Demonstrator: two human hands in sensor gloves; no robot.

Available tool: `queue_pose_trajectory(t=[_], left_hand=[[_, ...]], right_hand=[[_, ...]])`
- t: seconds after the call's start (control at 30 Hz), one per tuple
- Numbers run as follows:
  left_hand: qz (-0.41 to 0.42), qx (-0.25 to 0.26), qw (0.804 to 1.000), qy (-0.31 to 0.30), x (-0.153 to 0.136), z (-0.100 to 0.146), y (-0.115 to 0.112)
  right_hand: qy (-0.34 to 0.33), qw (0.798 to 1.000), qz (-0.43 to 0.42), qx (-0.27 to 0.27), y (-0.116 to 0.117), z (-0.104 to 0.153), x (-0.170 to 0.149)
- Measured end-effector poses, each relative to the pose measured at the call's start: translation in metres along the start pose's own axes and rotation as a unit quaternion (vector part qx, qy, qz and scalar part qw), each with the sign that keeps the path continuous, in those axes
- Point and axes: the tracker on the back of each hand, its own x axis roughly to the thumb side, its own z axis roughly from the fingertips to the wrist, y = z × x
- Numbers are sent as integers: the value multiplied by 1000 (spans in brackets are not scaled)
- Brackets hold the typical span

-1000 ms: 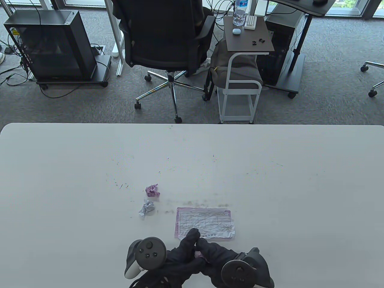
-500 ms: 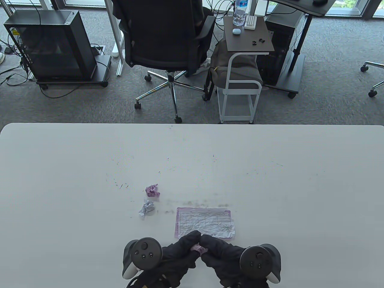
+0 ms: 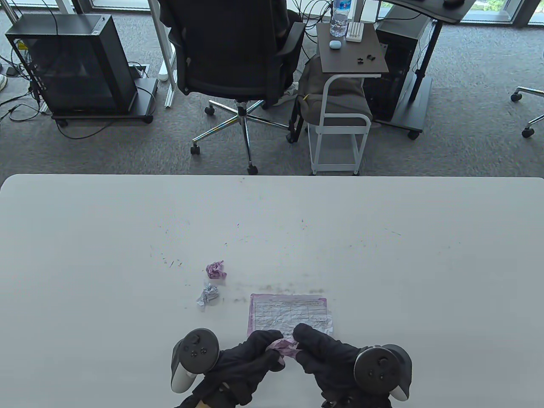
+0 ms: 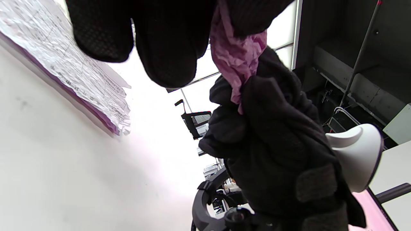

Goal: Flatten crumpled invoices and stack

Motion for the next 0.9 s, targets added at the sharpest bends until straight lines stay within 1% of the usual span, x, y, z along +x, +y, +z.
queue_pose_trajectory(t=[0.07, 0.1, 0.17, 0.23, 0.27, 0.33, 0.37, 0.4, 0.5, 0.53, 0.6, 0.63, 0.67, 0.73, 0.77, 0.8, 0.83, 0.9], left_hand=[[42, 17, 999, 7, -3, 1, 2], [71, 20, 997, 8, -5, 1, 2], [103, 24, 994, 10, -9, 1, 4], [116, 39, 992, 10, -9, 2, 8], [112, 36, 993, 8, -9, 2, 9], [101, 24, 995, 4, -7, 2, 10], [98, 16, 995, 6, -6, 2, 8], [93, 12, 996, 4, -5, 2, 7], [46, -3, 999, -2, -1, 0, 0], [42, -11, 999, -4, 0, -1, -2], [61, -32, 998, -12, 2, -1, -9], [72, -31, 997, -13, 2, -1, -9], [98, -31, 995, -15, 1, -1, -8], [143, -31, 989, -7, -4, 0, -6], [173, -24, 985, 5, -8, 0, -5], [184, -17, 983, 16, -10, 0, -4], [179, -3, 983, 32, -12, 2, -3], [141, 25, 989, 43, -13, 3, 0]], right_hand=[[4, 1000, 21, 0, 2, 1, -2], [5, 1000, 26, 14, 6, 1, -3], [11, 998, 25, 51, 12, -1, -3], [17, 996, 34, 78, 15, -1, -5], [18, 996, 36, 75, 14, -1, -6], [19, 999, 20, 35, 10, -2, -9], [13, 1000, -4, 23, 7, -2, -11], [14, 999, -19, 24, 7, -2, -13], [19, 996, -78, 49, 10, 0, -18], [19, 994, -93, 47, 12, 0, -19], [24, 987, -151, 53, 14, -2, -17], [27, 986, -157, 51, 14, -2, -17], [23, 987, -153, 43, 12, -3, -16], [17, 990, -132, 49, 11, -3, -14], [12, 993, -108, 38, 10, -3, -12], [9, 995, -97, 28, 10, -3, -10], [11, 996, -87, 18, 9, -2, -9], [20, 998, -67, -5, 8, -1, -8]])
